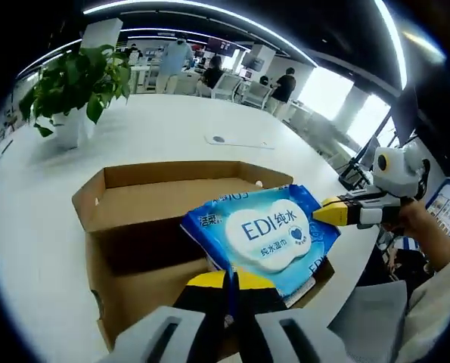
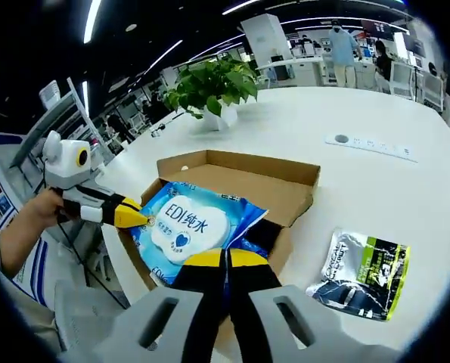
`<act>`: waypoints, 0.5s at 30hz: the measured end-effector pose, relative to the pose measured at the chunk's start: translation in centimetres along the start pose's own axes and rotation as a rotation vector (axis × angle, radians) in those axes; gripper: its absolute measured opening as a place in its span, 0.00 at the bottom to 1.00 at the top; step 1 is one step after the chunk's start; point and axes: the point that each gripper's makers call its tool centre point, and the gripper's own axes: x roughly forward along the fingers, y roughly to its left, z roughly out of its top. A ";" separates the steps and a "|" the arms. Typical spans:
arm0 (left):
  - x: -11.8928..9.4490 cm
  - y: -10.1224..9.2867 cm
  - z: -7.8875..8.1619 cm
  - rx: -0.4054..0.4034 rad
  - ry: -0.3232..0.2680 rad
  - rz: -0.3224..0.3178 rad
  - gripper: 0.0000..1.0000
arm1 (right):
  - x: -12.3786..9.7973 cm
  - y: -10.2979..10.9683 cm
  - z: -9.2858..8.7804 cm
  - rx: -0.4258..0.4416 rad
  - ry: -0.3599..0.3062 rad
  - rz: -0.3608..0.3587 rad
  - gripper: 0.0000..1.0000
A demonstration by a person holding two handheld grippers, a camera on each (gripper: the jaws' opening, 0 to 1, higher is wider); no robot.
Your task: Operate the shoe box by opening the lid, removing the specified soft item, and placing it in the target area until the item is outside and the box remains undamaged.
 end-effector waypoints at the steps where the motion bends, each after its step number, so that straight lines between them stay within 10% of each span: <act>1: 0.1 -0.2 0.2 0.003 0.000 -0.002 0.01 | -0.2 -0.2 0.1 0.002 -0.003 -0.003 0.00; 15: 2.0 -3.7 2.6 0.022 -0.018 -0.036 0.01 | -3.1 -3.5 1.1 0.046 -0.041 -0.054 0.00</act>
